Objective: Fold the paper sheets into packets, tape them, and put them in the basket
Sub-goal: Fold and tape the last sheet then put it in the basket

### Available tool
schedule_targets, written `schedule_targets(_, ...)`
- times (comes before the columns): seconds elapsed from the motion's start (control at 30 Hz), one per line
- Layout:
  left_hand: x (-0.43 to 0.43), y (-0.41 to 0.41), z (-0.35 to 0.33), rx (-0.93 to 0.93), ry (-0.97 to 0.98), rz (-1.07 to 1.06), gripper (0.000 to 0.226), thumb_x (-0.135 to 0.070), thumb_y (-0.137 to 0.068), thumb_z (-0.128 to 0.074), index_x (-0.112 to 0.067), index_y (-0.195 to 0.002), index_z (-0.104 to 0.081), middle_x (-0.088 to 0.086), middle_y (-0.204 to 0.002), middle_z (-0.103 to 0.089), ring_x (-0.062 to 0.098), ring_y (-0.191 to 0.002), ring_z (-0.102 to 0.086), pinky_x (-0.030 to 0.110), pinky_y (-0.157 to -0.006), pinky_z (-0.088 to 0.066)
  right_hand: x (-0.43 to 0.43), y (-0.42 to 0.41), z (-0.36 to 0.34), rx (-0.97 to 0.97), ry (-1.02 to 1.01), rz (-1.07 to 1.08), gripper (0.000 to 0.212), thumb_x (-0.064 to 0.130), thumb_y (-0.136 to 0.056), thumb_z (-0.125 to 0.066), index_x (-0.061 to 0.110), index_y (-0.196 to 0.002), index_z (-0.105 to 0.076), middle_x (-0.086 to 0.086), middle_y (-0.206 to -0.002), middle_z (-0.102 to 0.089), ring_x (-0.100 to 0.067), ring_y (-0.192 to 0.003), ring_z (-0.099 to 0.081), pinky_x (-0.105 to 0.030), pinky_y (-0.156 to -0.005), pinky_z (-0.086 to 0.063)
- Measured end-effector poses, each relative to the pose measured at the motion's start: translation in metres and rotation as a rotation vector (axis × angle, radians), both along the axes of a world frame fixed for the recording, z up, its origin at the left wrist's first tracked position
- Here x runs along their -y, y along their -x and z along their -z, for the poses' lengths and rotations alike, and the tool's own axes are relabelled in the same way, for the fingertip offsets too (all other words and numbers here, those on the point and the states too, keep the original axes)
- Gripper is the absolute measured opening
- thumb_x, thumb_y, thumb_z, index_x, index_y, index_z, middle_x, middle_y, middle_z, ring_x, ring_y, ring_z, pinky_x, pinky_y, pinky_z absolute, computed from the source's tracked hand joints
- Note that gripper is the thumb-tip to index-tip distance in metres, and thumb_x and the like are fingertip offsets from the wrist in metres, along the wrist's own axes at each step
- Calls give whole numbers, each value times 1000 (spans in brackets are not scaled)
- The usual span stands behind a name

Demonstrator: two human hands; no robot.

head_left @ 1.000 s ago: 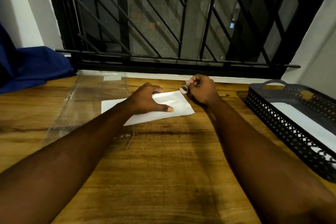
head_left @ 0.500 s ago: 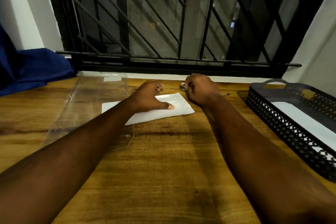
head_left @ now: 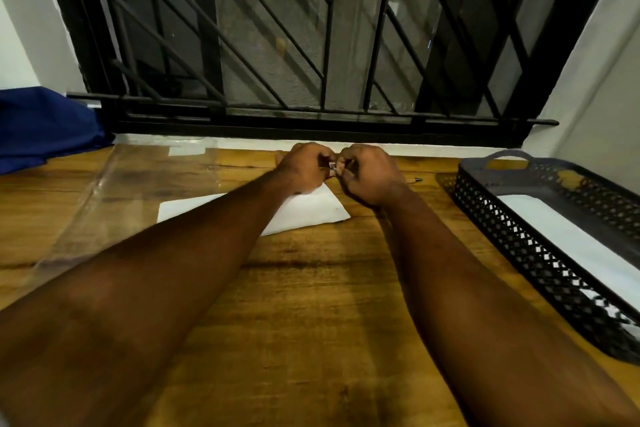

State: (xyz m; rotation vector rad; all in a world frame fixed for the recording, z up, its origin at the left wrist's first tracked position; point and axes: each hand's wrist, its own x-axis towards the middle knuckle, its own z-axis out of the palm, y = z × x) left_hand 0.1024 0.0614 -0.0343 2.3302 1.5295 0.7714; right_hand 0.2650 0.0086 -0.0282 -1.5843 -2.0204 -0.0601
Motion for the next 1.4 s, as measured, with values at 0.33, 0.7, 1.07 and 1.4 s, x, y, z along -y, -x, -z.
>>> schedule_targets(0.33,-8,-10,-1,-96,-64,-25,23,-36,-101,-63,-37,-122,-71,-9,-130,-68,22,-129,-51,47,-103,-27,-3,-14,5,-275,-2,-11,17,14,-94,-64,31,-91,-65,7,-85,-69,-14,-82,-68,-44,-72,-62)
schedule_targets(0.7,4,11,-19,12,54,-20,23,-28,-93,-72,-30,-115,-69,-1,-119,-66,23,-113,-60,48,-101,-50,2,-12,5,-532,-22,49,12,11,-92,-70,23,-91,-72,4,-85,-72,-12,-81,-68,-34,-75,-61)
schedule_targets(1.07,46,50,-32,-295,308,-15,78,-74,-61,-84,-27,-120,-63,-4,-120,-62,19,-107,-57,40,-93,-53,15,24,-4,-252,-52,-19,10,21,-86,-76,30,-86,-72,15,-83,-70,-4,-77,-66,-35,-72,-63)
schedule_targets(1.4,47,49,-21,76,278,-14,24,-17,-89,-77,-17,-113,-73,2,-107,-73,22,-98,-67,41,-88,-58,31,47,-1,9,-212,-56,12,25,-86,-71,23,-96,-78,6,-88,-75,-13,-76,-66,-35,-68,-59)
